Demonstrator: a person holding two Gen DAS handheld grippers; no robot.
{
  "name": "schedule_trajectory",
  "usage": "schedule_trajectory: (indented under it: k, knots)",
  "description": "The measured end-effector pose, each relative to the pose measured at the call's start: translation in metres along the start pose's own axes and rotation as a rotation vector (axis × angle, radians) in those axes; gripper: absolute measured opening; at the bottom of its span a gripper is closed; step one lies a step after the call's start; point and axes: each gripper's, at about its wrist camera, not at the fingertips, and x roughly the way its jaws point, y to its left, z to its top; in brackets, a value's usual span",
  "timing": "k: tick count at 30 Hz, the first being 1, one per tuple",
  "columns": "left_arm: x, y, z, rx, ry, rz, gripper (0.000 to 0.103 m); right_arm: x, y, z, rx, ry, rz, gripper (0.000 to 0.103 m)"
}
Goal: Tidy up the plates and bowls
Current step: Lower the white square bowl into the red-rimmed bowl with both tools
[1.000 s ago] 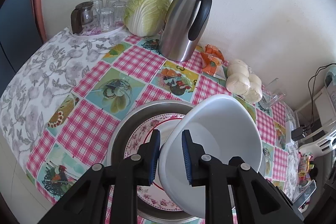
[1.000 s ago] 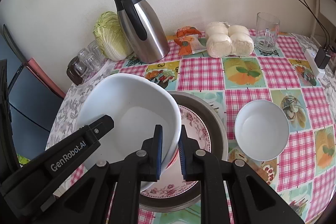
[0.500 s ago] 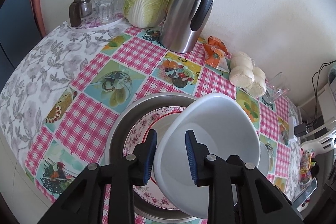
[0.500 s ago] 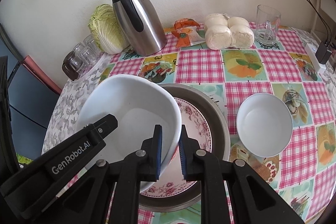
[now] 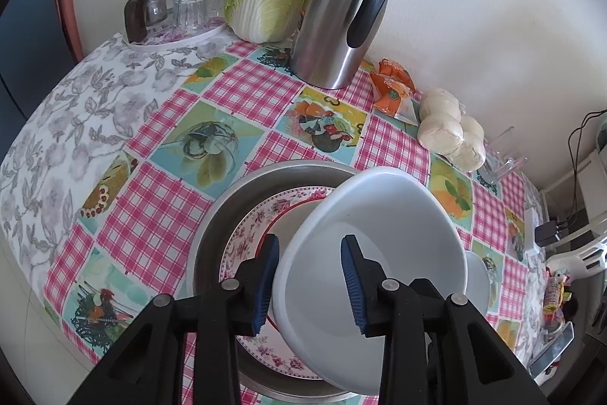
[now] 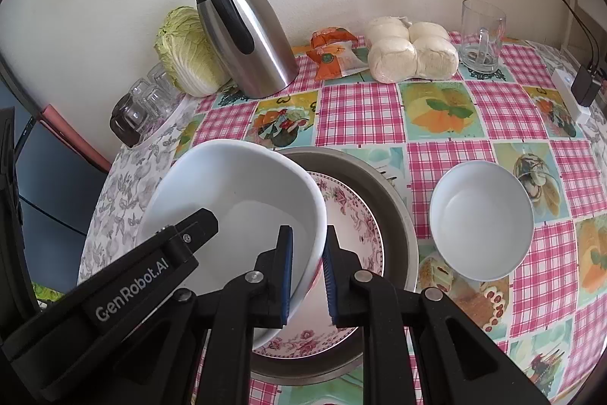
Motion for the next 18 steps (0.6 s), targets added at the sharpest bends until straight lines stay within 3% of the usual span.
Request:
schedule_trajectory:
  k: [10,18]
  knots:
    - [0.0004,0.0035,0.0012,-0.030,-0.005,0.004,0.049,0.0029,-0.0054,0.0003,0.028,0.000,0.014,0.017]
    - [-0.0007,0.0040,0.0026,-0.048,-0.003,-0.012,0.050,0.0013,-0.0040,0.0003,0.024,-0.007,0.017,0.017]
